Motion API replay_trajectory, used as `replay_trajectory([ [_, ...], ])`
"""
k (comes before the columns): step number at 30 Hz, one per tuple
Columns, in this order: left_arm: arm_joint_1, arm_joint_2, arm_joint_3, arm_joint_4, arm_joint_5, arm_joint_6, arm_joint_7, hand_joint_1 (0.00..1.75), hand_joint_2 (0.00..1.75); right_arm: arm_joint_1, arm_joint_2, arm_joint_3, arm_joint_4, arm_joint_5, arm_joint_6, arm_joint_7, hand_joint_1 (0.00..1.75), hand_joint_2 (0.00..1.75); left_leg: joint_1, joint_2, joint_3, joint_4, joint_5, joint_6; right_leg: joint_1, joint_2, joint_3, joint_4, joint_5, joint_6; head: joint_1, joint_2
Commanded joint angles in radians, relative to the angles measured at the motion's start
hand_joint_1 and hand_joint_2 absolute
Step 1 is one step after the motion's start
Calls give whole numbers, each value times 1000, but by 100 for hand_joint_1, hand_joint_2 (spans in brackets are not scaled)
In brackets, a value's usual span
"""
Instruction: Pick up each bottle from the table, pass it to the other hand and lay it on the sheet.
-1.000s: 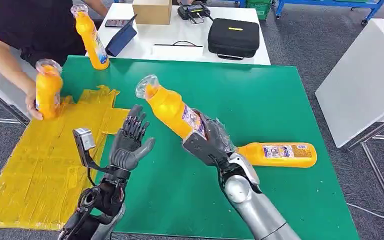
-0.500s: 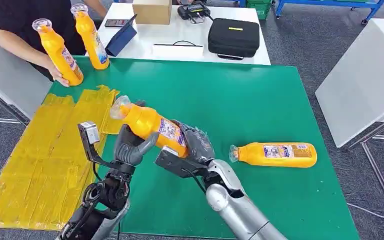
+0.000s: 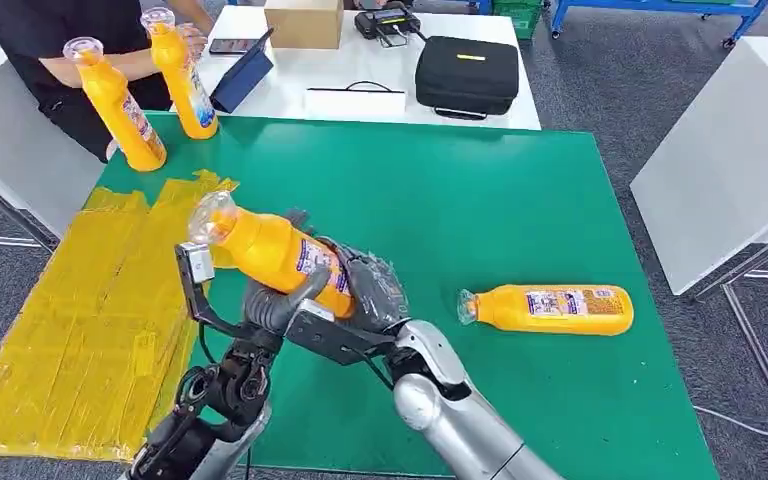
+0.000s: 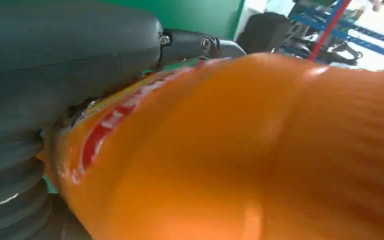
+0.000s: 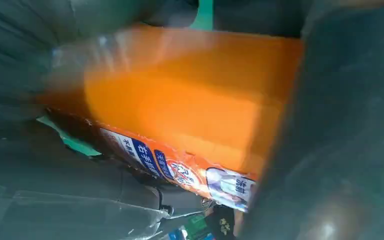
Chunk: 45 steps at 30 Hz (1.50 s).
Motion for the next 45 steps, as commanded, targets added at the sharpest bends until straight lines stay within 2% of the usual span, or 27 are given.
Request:
replay_trajectory([
  [1, -52, 2, -73, 38, 15, 39, -13, 0, 175, -25, 13, 109, 38, -18, 22, 6, 175, 175, 1, -2, 5, 1, -2, -3, 1, -3, 5, 1, -2, -3, 0, 0],
  [3, -42, -1, -66, 14, 12, 56, -24, 2, 175, -35, 23, 120, 46, -27, 22, 17, 175, 175, 0, -1, 4, 0, -1, -2, 0, -2, 3, 1, -1, -2, 0, 0],
  [4, -34, 0, -62, -6, 2, 67, -30, 154, 175, -39, 27, 126, 45, -33, 22, 25, 175, 175, 0, 0, 3, 0, -1, -2, 1, -1, 3, 1, -1, -2, 0, 0],
  [5, -29, 0, -57, -17, -6, 75, -36, 175, 175, -41, 28, 130, 45, -35, 24, 31, 175, 175, 0, 0, 4, 1, -2, -2, 1, -2, 4, 1, -2, -2, 0, 0],
  [8, -10, 1, -40, -54, -18, 90, -44, 175, 175, -45, 34, 141, 39, -35, 32, 45, 175, 175, 0, 0, 7, 1, -3, -3, 1, -2, 6, 3, -3, -4, 0, 0],
  [9, -2, 3, -33, -71, -20, 94, -44, 175, 175, -46, 37, 147, 32, -34, 36, 55, 175, 175, 1, 0, 2, 0, -1, -2, 1, -1, 2, 0, -1, -2, 0, 0],
  [13, 25, 6, -14, -105, -34, 106, -47, 175, 175, -46, 37, 170, 10, -33, 57, 75, 175, 175, 0, 0, 1, 0, -1, -2, 1, -1, 1, 0, -1, -2, 0, 0],
  [16, 49, 10, 6, -134, -41, 120, -57, 175, 175, -38, 40, 174, -4, -31, 77, 91, 175, 175, 0, 0, 6, 1, -3, -3, 1, -2, 5, 2, -3, -3, 0, 0],
  [21, 64, 14, 25, -159, -61, 143, -66, 175, 175, -34, 35, 156, -10, -41, 86, 102, 175, 175, 1, -1, 1, 0, -1, -2, 1, -2, 2, 0, -1, -2, 0, 0],
  [22, 67, 15, 31, -165, -70, 150, -69, 175, 175, -33, 34, 148, -11, -43, 89, 105, 168, 175, 1, -1, 3, 1, -1, -2, 1, -3, 3, 1, -2, -2, 0, 0],
  [23, 73, 21, 43, -176, -91, 166, -83, 175, 175, -31, 26, 135, -11, -36, 75, 117, 0, 175, 1, -1, 1, 0, 0, -1, 1, -2, 2, 0, -1, -2, 0, 0],
  [24, 82, 29, 64, -195, -130, 194, -104, 175, 175, -26, 18, 107, -15, -43, 74, 137, 0, 0, 1, -1, 3, 0, -1, -2, 1, -2, 4, 1, -2, -2, 0, 0],
  [29, 131, 65, 220, -264, -434, 281, -100, 175, 175, 11, -48, -53, -105, 11, 90, 184, 0, 0, 1, -1, 2, 0, -1, -2, 1, -2, 3, 0, -1, -2, 0, 0],
  [30, 143, 75, 261, -261, -557, 304, -78, 175, 175, 24, -63, -99, -131, 26, 90, 186, 0, 0, 1, 0, 6, 0, -2, -3, 1, -2, 5, 1, -2, -3, 0, 0],
  [31, 153, 63, 297, -260, -571, 274, -76, 175, 175, 31, -69, -124, -147, 36, 104, 178, 0, 0, 1, -1, 8, 0, -3, -3, 1, -4, 7, 1, -3, -4, 1, 0],
  [33, 154, 60, 307, -259, -572, 263, -78, 175, 175, 33, -71, -130, -151, 38, 110, 176, 0, 0, 1, -2, 3, 0, 0, -2, 1, -3, 3, 0, -1, -2, 0, 0],
  [35, 152, 73, 313, -228, -693, 307, -51, 175, 175, 38, -68, -154, -167, 48, 101, 178, 0, 0, 1, -1, 2, 0, 0, -2, 1, -2, 3, 0, -1, -2, 0, 0],
  [37, 137, 115, 349, -139, -830, 371, -27, 175, 175, 49, -85, -214, -236, 57, 105, 176, 0, 0, 1, -2, 5, 0, -1, -3, 1, -4, 6, 1, -2, -3, 0, 0],
  [41, 94, 187, 387, 93, -1152, 487, -23, 175, 175, 90, -108, -300, -348, 62, 186, 158, 0, 0, 0, -4, 5, -2, 0, -3, 0, -5, 5, 0, -2, -3, 0, 0],
  [42, 74, 196, 383, 167, -1250, 507, -14, 175, 175, 102, -114, -315, -365, 67, 190, 150, 0, 0, 0, -3, 3, -2, 1, -2, 0, -4, 4, -1, -1, -2, 0, 0],
  [44, 67, 191, 388, 195, -1253, 516, -30, 175, 175, 108, -117, -319, -371, 70, 192, 148, 0, 0, 0, -5, 8, -3, 1, -4, 0, -7, 8, -1, -2, -4, 0, 0],
  [45, 65, 186, 386, 196, -1254, 515, -30, 175, 175, 109, -115, -318, -369, 70, 192, 147, 0, 0, 0, -4, 4, -2, 1, -2, 0, -6, 4, -1, -1, -2, 1, 0],
])
